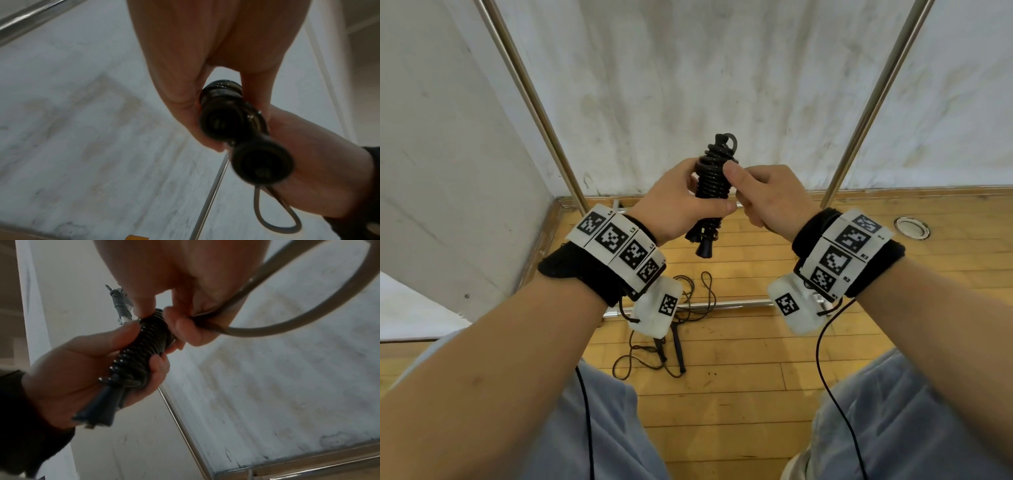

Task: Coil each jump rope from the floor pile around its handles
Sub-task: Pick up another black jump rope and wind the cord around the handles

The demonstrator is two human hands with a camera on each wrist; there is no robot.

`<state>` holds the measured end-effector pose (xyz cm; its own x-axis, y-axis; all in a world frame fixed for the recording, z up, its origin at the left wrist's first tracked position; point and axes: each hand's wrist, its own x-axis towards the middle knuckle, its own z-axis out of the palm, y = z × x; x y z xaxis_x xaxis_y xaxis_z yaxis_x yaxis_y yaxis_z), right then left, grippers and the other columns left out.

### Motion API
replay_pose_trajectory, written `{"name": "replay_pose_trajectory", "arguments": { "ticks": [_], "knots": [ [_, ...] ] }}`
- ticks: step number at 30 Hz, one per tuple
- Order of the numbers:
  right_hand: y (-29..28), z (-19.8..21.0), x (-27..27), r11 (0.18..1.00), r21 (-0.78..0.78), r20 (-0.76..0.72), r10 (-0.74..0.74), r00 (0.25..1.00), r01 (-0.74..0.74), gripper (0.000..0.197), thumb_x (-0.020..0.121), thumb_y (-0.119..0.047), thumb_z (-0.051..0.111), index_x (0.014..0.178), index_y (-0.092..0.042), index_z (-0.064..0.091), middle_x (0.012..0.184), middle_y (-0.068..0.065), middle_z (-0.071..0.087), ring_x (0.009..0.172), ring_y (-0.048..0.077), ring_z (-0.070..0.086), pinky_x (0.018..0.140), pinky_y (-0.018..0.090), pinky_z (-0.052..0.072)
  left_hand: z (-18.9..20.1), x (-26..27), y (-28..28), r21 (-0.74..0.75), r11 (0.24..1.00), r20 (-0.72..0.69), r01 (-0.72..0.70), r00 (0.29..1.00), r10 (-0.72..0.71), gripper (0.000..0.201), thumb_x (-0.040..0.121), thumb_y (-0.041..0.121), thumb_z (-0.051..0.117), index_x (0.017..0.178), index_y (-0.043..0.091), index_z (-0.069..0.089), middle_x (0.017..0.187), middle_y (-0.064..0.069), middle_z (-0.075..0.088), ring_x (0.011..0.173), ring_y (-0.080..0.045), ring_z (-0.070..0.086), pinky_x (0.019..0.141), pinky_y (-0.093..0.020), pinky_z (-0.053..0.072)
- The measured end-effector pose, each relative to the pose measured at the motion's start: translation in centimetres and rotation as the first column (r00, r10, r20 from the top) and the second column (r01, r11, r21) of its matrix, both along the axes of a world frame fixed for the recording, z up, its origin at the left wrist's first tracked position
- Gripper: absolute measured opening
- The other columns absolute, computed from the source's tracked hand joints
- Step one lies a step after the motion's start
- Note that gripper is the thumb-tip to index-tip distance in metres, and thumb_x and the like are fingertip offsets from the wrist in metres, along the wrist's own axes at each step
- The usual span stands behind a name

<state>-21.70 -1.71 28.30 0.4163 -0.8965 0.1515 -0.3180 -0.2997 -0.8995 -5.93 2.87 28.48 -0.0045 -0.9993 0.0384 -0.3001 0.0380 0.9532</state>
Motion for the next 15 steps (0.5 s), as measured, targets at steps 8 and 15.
{"name": "replay_pose_trajectory", "arguments": {
  "ticks": [8, 15],
  "knots": [
    [0.46, -0.07, 0.55, 1.000, 0.022, -0.071, 0.003, 0.997, -0.001, 0.051, 0.094, -0.054, 0.039, 0.059, -0.020, 0.055, 0.057, 0.004, 0.044, 0.044, 0.010, 0.042, 0.052, 0.028, 0.047, 0.14, -0.16, -0.02, -0.012, 0.999, -0.066, -0.030, 0.997, 0.029, 0.050, 0.064, 0.018, 0.075, 0.106, 0.008, 0.049, 0.085, -0.007, 0.060, 0.066, -0.018, 0.059, 0.065, -0.038, 0.054],
    [0.60, -0.32, 0.51, 0.998, -0.059, -0.244, -0.004, 0.970, -0.011, 0.068, 0.092, -0.059, 0.035, 0.084, 0.003, 0.062, 0.061, 0.007, 0.048, 0.055, 0.016, 0.047, 0.059, 0.030, 0.040, -0.53, -0.71, -0.54, -0.082, 0.996, 0.061, 0.045, 0.997, -0.041, 0.028, 0.074, -0.004, 0.064, 0.088, 0.019, 0.056, 0.068, 0.012, 0.057, 0.062, -0.010, 0.059, 0.058, -0.036, 0.058]
  ]
}}
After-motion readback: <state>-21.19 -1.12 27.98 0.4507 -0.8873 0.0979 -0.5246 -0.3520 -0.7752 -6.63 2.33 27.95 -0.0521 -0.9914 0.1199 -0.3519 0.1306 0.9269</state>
